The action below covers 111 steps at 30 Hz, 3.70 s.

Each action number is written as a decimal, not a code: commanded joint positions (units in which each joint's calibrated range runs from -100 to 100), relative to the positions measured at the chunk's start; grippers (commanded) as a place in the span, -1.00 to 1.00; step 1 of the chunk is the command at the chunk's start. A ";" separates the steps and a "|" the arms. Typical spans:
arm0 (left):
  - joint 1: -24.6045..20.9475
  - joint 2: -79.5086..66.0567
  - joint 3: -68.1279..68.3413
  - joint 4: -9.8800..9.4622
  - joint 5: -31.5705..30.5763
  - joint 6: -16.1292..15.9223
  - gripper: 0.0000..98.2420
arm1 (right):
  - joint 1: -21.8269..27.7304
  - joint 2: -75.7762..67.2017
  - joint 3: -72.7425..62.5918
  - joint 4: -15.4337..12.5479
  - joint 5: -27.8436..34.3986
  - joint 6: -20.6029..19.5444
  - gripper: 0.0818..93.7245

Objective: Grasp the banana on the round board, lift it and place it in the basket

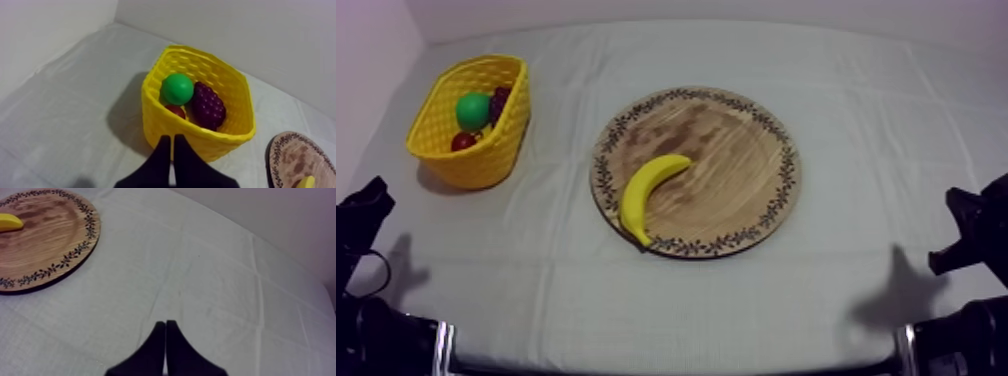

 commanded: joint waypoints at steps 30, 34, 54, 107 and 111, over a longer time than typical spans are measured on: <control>19.28 3.75 -3.65 0.97 4.00 -1.04 -1.00 | 0.00 0.00 0.01 0.00 0.00 -0.02 -0.99; 20.34 10.88 -8.42 2.70 6.34 -1.38 -1.00 | 0.00 0.00 0.01 0.00 0.00 -0.02 -0.99; 27.26 55.25 -55.49 3.50 34.58 -2.02 -1.00 | 0.00 0.00 0.01 0.00 0.00 -0.02 -0.99; 41.76 105.03 -93.76 6.55 58.18 5.89 0.80 | 0.00 0.00 0.01 0.00 0.00 -0.02 -0.99; 40.40 108.60 -90.70 7.43 55.07 3.23 0.89 | 0.00 0.00 0.01 0.00 0.00 -0.02 -0.99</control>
